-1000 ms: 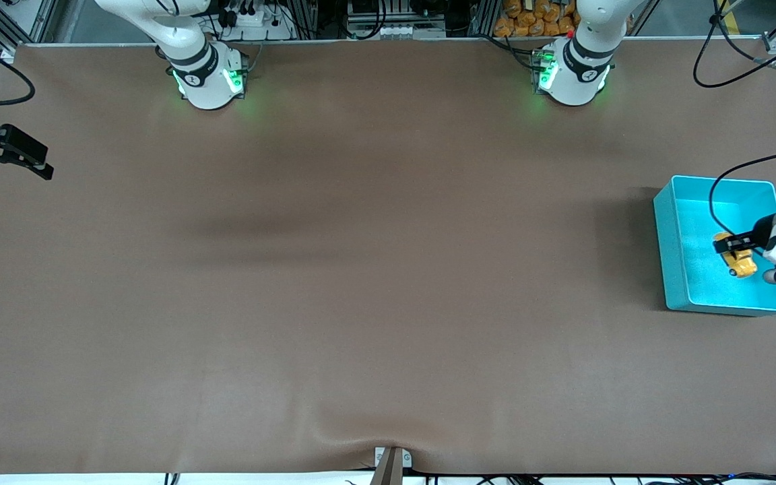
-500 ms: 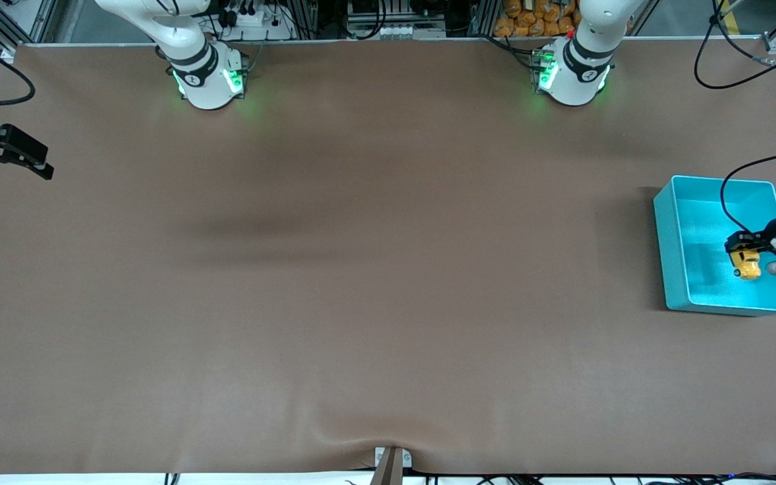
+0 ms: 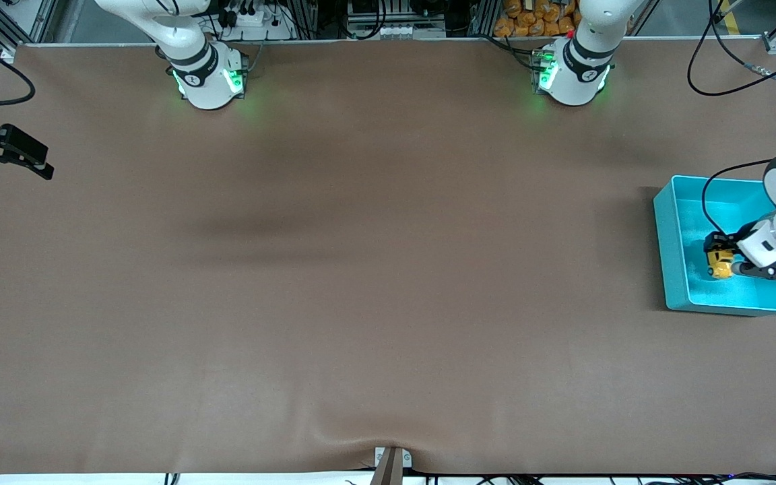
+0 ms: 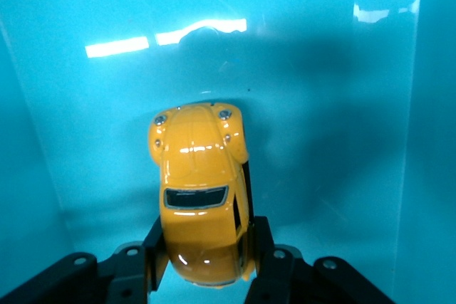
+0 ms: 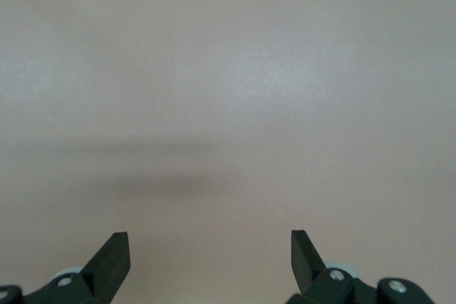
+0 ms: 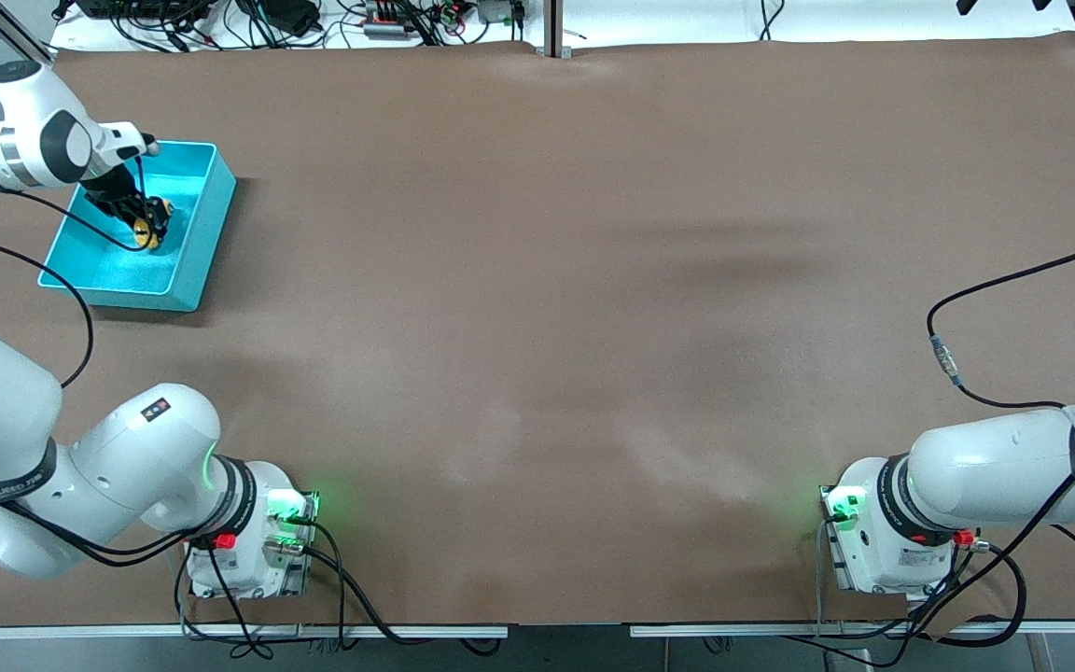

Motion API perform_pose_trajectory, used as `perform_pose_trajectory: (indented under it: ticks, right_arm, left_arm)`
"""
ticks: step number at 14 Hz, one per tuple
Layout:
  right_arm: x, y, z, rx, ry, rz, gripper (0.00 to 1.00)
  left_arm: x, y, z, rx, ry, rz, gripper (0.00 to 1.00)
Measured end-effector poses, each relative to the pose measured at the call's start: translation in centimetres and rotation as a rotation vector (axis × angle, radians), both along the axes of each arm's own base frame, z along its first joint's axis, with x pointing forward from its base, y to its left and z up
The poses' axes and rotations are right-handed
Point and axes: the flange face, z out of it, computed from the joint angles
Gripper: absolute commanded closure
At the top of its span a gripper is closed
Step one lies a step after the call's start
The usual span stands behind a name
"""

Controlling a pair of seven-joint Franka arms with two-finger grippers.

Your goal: Wind and store yellow beetle car

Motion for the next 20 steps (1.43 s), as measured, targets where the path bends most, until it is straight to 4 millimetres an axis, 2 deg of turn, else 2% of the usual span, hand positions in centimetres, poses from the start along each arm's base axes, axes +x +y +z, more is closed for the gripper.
perform_pose_trajectory:
  ticks: [2,4,5,7,9,11,14,17,20]
  right_arm:
    - [0.0,0.0,0.0,0.000,0.000,0.000,0.00]
    - [0.0,0.0,0.0,0.000,0.000,0.000,0.00]
    - [0.0,0.0,0.0,0.000,0.000,0.000,0.00]
    - [0.0,0.0,0.0,0.000,0.000,0.000,0.00]
    - [0.0,0.0,0.0,0.000,0.001,0.000,0.00]
    - [0.0,0.0,0.0,0.000,0.001,0.000,0.00]
    - [0.0,0.0,0.0,0.000,0.001,0.000,0.00]
    - [0.0,0.0,0.0,0.000,0.001,0.000,0.00]
    - [0.0,0.0,0.0,0.000,0.001,0.000,0.00]
  left_arm:
    - [0.0,-0.1,-0.4,-0.003,0.000,-0.003,0.00]
    - [0.4,0.0,0.4,0.007,-0.016,-0.006,0.00]
    - [0.9,0.1,1.5,0.018,-0.033,-0.010,0.00]
    - [1.9,-0.3,4.9,0.049,-0.072,-0.024,0.00]
    - [3.1,-2.3,8.9,0.076,-0.105,-0.058,0.00]
    - [4.0,-5.0,12.9,0.103,-0.132,-0.088,0.00]
    - [4.2,-9.7,17.7,0.121,-0.120,-0.079,0.00]
    - [4.1,-17.1,21.8,0.091,-0.113,-0.031,0.00]
    - [3.0,-24.0,26.1,0.086,-0.126,0.009,0.00]
